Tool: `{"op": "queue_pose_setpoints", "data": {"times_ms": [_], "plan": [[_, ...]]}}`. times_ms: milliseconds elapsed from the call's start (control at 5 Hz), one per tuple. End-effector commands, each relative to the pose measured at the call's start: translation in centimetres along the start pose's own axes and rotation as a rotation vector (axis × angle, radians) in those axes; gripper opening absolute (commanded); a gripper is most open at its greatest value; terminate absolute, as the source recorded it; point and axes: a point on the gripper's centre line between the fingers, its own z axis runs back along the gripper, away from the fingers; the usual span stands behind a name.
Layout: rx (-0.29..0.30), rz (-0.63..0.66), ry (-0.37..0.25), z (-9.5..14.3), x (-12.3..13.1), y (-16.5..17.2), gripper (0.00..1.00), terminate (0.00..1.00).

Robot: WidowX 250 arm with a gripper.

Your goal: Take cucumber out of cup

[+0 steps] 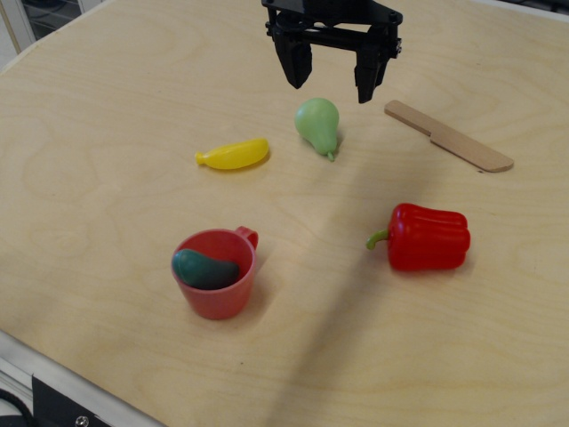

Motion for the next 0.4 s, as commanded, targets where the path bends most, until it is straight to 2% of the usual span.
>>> {"op": "queue_pose_setpoints", "data": {"times_ms": [0,200], "plan": [[0.0,0.0,0.0,0.0,0.0,0.0,1.0,0.0],[0.003,-0.021,-0.015,1.0,-2.2,1.4,1.0,0.0]]}}
